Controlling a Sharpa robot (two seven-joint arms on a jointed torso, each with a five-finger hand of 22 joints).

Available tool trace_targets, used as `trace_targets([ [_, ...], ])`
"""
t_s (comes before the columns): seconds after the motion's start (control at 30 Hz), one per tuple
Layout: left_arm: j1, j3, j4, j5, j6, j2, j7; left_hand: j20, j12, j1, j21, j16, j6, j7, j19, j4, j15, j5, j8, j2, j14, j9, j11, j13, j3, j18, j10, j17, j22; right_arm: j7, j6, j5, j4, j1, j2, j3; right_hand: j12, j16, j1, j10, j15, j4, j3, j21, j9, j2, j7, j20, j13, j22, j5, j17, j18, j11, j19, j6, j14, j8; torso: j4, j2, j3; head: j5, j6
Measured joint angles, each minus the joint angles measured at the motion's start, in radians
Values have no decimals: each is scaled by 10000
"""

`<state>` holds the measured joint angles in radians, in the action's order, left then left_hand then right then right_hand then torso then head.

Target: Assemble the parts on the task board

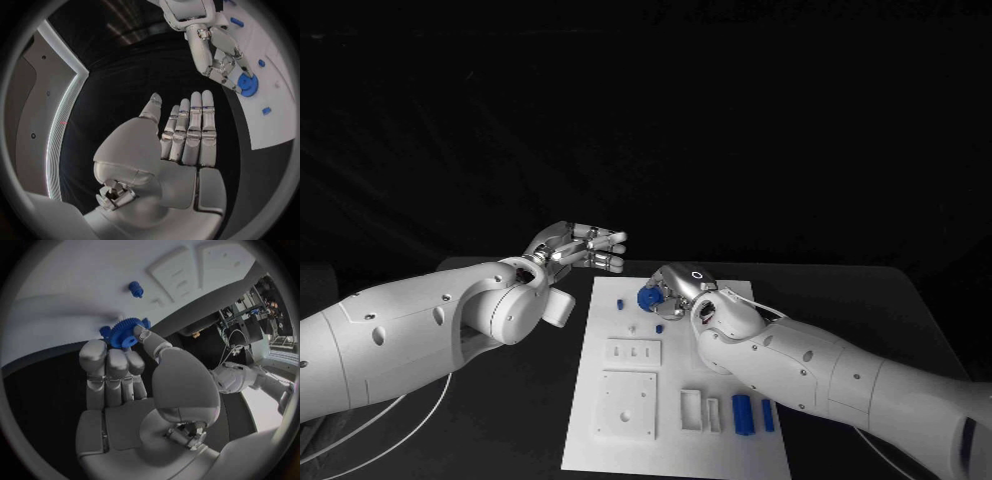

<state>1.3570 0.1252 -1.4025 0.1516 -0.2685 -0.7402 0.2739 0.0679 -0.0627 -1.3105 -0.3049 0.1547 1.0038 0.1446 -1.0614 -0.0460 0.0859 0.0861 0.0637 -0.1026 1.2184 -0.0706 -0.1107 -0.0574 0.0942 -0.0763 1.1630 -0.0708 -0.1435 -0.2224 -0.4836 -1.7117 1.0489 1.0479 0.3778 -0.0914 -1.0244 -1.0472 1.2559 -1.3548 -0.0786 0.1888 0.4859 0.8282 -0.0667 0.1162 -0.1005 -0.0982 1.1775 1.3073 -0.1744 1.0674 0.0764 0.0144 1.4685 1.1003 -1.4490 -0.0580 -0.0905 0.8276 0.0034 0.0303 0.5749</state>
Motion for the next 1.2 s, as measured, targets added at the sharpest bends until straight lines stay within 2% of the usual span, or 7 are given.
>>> trace_targets([
  [0.27,4,0,13,5,1,68,-1,0,0,0,0,0,0,0,0,0,0,0,0,0,0,0,0,0,0,0,0,0,0,-23,129,-100,-300,0,-227,61,0,0,-1,26,0,-27,-28,0,0,0,2,0,-1,0,0,-20,-1,25,0,2,0,-19,16,-1,7,-37,-10],
  [0.6,9,0,17,13,1,96,-4,0,0,0,0,0,0,0,0,0,0,0,0,0,0,0,0,0,0,0,0,0,16,-166,374,-221,-735,5,-429,77,67,1,-1,25,0,-55,-57,-93,1,1,5,0,-61,5,1,-73,0,25,0,6,0,-19,12,-1,17,-33,-29],
  [0.73,11,0,23,19,1,96,-7,0,0,0,0,0,0,0,0,0,0,0,0,0,0,0,0,0,0,0,0,0,15,-201,436,-230,-837,11,-530,77,166,110,-103,65,0,-167,-233,-240,2,103,8,0,-138,8,1,-135,0,44,0,8,0,-19,22,-1,18,-75,-45],
  [0.83,12,0,23,22,0,99,-8,0,0,0,0,0,0,0,0,0,0,0,0,0,0,0,0,0,0,0,0,0,15,-213,464,-214,-921,18,-590,77,335,196,-186,190,0,-281,-680,-418,2,185,42,0,-262,7,-116,-196,0,-37,0,-41,1,-20,28,-1,17,-82,-51],
  [0.9,13,0,23,23,0,101,-9,0,0,0,0,0,0,0,0,0,0,0,0,0,0,0,0,0,0,0,0,0,15,-215,493,-186,-981,16,-624,84,397,242,-186,337,1,-448,-1250,-510,-42,182,-14,0,-338,7,-125,-219,0,-31,0,-477,1,-119,35,-1,18,-86,-53],
  [1.0,15,0,21,25,0,99,-11,0,0,0,0,0,0,0,0,0,0,0,0,0,0,0,0,0,0,0,0,0,14,-214,529,-116,-1046,-6,-654,101,438,253,-94,361,35,-729,-2120,-621,40,152,-88,6,-437,7,-214,-222,0,-40,-6,-1287,36,-56,41,-1,12,-94,-53],
  [1.2,26,0,19,28,-1,84,-16,0,0,0,0,0,0,0,0,0,0,0,0,0,0,0,0,0,0,-1,0,0,14,-167,542,85,-1046,-7,-648,101,437,300,64,400,35,-1378,-3394,-716,96,142,-127,37,-494,6,-932,-193,-1,-80,-37,-1850,36,-56,50,-2,14,-103,-45],
])
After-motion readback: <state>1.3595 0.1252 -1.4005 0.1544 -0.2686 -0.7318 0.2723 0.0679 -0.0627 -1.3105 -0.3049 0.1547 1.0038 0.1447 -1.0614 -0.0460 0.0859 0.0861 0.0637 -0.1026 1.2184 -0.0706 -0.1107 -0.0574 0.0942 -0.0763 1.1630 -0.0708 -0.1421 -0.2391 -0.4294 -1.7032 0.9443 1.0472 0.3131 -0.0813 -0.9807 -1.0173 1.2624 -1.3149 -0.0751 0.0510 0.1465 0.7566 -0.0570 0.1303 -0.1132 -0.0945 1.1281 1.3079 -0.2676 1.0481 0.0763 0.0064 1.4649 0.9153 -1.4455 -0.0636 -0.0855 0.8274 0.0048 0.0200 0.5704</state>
